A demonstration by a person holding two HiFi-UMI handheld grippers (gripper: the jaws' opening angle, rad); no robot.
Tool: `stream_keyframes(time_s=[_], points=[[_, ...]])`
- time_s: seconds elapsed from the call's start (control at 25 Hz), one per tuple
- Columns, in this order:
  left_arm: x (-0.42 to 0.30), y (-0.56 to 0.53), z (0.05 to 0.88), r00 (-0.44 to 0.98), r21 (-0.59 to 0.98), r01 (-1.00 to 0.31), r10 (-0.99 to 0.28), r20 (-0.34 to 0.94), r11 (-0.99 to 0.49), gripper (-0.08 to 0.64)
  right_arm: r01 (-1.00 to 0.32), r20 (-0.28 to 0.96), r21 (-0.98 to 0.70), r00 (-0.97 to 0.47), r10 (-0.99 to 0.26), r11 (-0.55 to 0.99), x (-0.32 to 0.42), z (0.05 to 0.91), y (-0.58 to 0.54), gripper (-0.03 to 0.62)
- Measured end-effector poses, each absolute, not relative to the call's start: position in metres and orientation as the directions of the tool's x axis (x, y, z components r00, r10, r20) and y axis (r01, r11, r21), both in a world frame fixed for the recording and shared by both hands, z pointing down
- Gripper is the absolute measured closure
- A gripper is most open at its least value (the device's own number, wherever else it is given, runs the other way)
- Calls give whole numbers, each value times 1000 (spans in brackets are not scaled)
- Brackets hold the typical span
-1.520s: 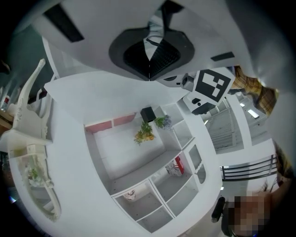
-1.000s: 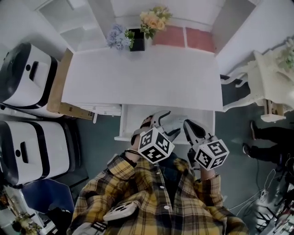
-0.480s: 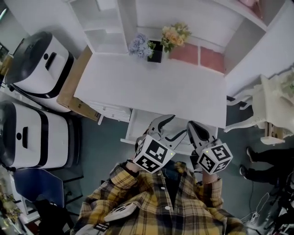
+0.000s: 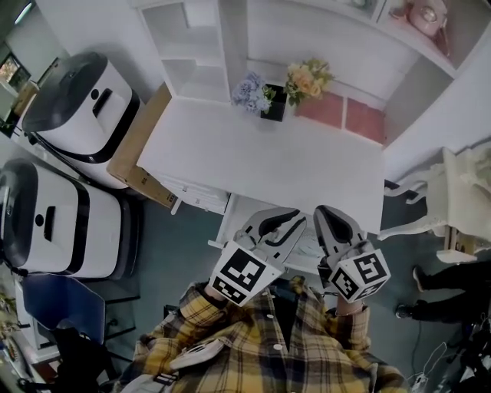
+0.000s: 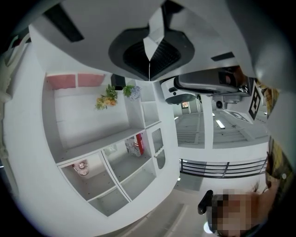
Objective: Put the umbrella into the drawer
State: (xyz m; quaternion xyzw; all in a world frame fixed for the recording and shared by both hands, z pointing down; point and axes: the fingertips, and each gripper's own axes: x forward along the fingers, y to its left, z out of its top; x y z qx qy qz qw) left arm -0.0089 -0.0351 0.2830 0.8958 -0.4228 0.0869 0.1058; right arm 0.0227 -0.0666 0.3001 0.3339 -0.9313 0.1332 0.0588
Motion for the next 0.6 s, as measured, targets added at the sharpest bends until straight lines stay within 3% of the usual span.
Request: stream_keyframes(time_s=[0.24,0.6], points=[[-9,-42,277,642,105,-763,-728,242,-638,536,-621,163,-214,-783,-600,754,22,288,-69,575],[-7,-50,276,689,147,-722,-687,228,-675,540,-638,181,-189,-770,-612,747,24,286,-75,575]])
